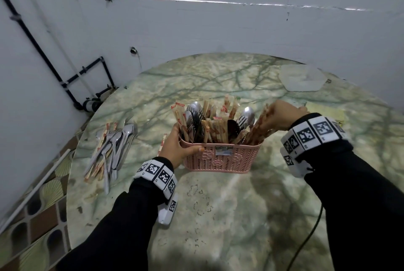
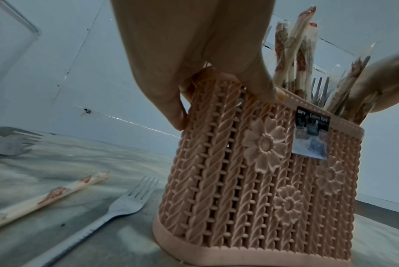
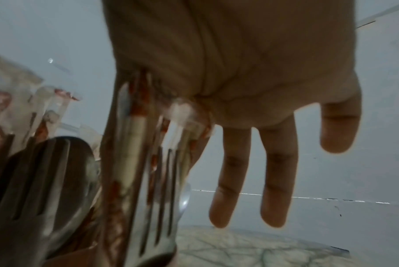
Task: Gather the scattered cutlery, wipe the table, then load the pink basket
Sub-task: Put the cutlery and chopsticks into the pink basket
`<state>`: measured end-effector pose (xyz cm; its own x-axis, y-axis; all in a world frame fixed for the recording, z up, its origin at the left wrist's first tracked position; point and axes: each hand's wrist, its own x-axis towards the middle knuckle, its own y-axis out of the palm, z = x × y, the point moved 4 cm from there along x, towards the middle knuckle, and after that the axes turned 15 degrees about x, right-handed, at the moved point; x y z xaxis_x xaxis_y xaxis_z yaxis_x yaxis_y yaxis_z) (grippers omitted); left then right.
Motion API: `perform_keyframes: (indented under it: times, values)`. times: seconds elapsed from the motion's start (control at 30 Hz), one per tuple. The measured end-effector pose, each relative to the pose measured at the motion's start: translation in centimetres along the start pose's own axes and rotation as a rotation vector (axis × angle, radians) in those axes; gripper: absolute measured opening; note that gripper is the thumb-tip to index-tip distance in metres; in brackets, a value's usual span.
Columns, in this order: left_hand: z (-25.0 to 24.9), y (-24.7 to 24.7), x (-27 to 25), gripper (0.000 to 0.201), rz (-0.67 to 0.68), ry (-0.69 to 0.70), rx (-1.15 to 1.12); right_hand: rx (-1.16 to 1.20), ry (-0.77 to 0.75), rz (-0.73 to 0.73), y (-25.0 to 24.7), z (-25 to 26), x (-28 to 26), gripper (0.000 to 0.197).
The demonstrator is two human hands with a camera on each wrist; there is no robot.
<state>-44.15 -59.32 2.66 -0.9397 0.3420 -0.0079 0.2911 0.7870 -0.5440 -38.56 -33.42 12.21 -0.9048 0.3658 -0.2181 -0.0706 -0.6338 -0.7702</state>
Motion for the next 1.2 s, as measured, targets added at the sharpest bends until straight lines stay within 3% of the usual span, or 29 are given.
perform_keyframes:
  times: [0.17,0.27,0.37,0.5,0.57,0.67,0.73,0.8,0.93,1.0,1.13,1.2]
  values:
    - [-0.1,0.1,0.0,0.074,0.006,0.003,-0.013,0.026,-0.043,0.113,-0.2,0.9,0.0,0.028]
    - [0.1,0.1,0.1,0.074,0.0,-0.002,-0.009,0.078,-0.05,0.047,-0.9,0.8,0.1,0.032]
    - [0.3,0.2,0.2,0.076,0.0,-0.001,-0.012,-0.028,-0.022,-0.041,-0.6,0.9,0.0,0.031]
    - [0.5,0.2,0.2,0.075,0.002,-0.004,-0.019,-0.138,0.042,0.012,0.7,1.1,-0.3,0.029]
    - [0.6,0.2,0.2,0.076,0.011,-0.015,-0.017,-0.027,0.015,0.088,0.8,0.7,-0.2,0.036]
    - [0.4,0.2,0.0,0.075,0.026,-0.035,-0.043,0.352,-0.108,0.115,-0.1,0.7,-1.2,0.048]
    - [0.0,0.1,-0.3,0.074,0.039,-0.04,-0.065,0.652,-0.108,0.109,-0.4,0.0,-2.3,0.072]
    - [-0.4,0.0,-0.5,0.076,0.047,-0.043,-0.064,0.799,-0.075,0.074,0.0,-1.0,-3.1,0.089]
    - [-0.9,-0.3,-0.7,0.08,0.07,-0.06,-0.04,0.635,-0.12,-0.073,0.7,-1.4,-4.3,0.071]
    - [-1.2,-0.7,-0.9,0.085,0.112,-0.071,-0.022,0.565,-0.129,-0.151,0.2,-1.0,-5.2,0.073]
    - [-0.9,-2.3,-2.1,0.107,0.244,-0.063,0.026,0.412,-0.147,-0.351,-1.9,1.8,-8.9,0.102]
    - [-0.2,-4.2,-2.9,0.099,0.24,-0.086,0.134,0.441,-0.191,-0.387,-2.3,3.2,-11.0,0.111]
